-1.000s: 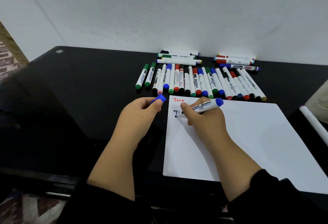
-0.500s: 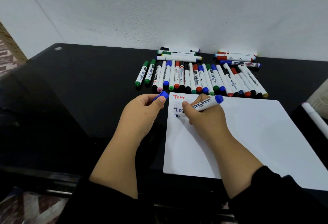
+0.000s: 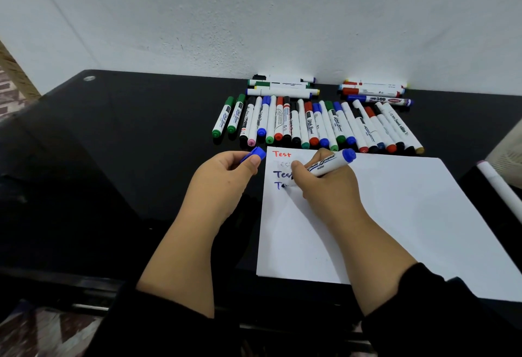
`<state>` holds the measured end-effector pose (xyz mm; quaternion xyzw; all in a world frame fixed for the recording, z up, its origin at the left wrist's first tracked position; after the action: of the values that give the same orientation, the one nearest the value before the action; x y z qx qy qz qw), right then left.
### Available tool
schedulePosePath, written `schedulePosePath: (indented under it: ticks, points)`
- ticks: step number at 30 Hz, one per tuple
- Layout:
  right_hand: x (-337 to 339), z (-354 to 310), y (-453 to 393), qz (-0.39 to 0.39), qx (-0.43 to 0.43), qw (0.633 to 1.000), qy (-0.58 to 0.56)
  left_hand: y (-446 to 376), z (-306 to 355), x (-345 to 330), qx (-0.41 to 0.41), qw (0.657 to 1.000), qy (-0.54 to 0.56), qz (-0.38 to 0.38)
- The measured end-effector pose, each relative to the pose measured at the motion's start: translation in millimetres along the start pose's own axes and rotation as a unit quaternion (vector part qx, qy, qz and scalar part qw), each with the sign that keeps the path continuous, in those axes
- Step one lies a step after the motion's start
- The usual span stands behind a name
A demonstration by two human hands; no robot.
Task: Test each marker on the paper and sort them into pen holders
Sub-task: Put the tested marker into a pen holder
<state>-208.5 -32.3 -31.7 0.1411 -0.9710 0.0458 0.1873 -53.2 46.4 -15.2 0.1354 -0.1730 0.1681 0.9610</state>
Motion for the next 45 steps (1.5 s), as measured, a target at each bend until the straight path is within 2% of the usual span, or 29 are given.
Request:
schedulePosePath:
  ticks: [22,28,31,33,38,40,45]
  points:
    - [10.1,-2.3,4.9,0.055,-0.017,0.998,-0.007,1.5,-0.9,0.8,-0.002,1.000,-0.002,-0.001]
    - [9.3,-3.1,5.2,0.039,-0.028,0.999,-0.006,1.7,-1.1,-0.2,-0.003,1.000,-0.010,-0.007]
    - [13.1,1.1,5.3,0.049,-0.051,0.996,-0.058,2.1,-1.1,-1.8,0.002,1.000,-0.025,-0.019]
    - [18.5,3.5,5.0,0.064,-0.070,0.986,-0.134,3.1,-0.7,-3.5,0.004,0.999,-0.035,-0.031]
    - [28.0,-11.0,2.7,0.046,-0.058,0.940,-0.332,6.4,5.4,-6.8,-0.001,0.998,-0.023,-0.060]
    - [28.4,-17.4,3.9,0.027,-0.046,0.934,-0.353,7.5,7.0,-8.5,-0.001,0.997,-0.018,-0.071]
    - [22.7,-23.9,8.9,-0.008,-0.035,0.947,-0.321,10.7,12.1,-15.1,-0.025,0.994,-0.027,-0.100]
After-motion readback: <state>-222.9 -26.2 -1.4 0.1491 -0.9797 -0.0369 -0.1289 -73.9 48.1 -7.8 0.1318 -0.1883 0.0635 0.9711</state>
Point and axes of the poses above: each hand's wrist, its own y-axis away from the middle knuckle, its own x-axis out of the back of the hand, z = x × y, the point moved 6 cm from there along -y, towards the middle knuckle, and after that the axes turned 9 degrees about -z, right-handed, at the moved point
